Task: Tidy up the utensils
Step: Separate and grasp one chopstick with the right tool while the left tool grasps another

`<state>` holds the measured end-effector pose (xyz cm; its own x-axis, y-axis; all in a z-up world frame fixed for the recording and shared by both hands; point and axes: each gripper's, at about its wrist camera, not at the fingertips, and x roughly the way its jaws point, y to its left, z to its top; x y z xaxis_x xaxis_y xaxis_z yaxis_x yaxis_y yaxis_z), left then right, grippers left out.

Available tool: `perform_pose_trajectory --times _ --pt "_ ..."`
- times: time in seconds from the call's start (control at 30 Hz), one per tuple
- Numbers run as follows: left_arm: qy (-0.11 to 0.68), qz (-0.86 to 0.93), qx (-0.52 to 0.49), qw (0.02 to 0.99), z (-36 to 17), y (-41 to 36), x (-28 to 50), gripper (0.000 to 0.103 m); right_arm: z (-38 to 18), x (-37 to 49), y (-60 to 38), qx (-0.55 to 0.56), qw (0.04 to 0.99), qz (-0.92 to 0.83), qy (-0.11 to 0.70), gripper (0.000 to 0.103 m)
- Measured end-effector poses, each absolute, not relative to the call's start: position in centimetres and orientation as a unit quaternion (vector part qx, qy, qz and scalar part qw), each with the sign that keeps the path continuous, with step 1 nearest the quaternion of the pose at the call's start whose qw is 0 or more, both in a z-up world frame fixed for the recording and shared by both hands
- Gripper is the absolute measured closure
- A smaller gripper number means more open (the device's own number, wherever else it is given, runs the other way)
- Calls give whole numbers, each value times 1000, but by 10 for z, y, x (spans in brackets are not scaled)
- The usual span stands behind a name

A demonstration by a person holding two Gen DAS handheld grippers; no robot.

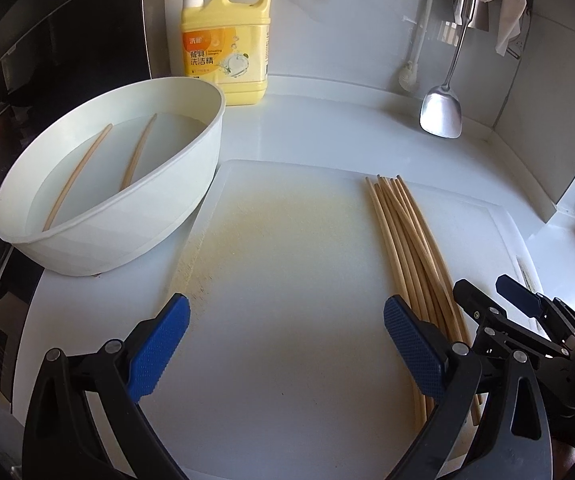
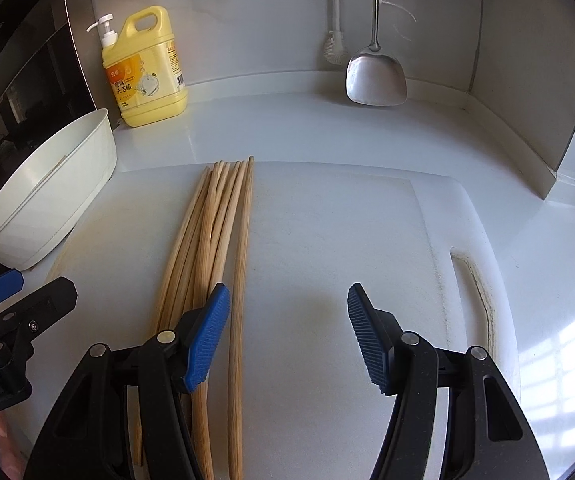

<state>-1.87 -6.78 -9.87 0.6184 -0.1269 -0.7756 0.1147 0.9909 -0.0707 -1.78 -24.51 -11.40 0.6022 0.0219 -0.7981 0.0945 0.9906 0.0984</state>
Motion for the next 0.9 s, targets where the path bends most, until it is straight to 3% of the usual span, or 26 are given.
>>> perform_pose_trajectory --times 0.43,0.57,0.9 --pt "439 -64 -10 896 -106 -72 -14 7 -120 -11 -245 25 894 -28 447 45" --pt "440 -68 -5 895 -109 -78 -13 7 -121 -14 -262 44 895 -32 442 57" --pt "449 -81 17 890 -123 -107 -6 7 -120 -20 -277 45 896 -34 440 56"
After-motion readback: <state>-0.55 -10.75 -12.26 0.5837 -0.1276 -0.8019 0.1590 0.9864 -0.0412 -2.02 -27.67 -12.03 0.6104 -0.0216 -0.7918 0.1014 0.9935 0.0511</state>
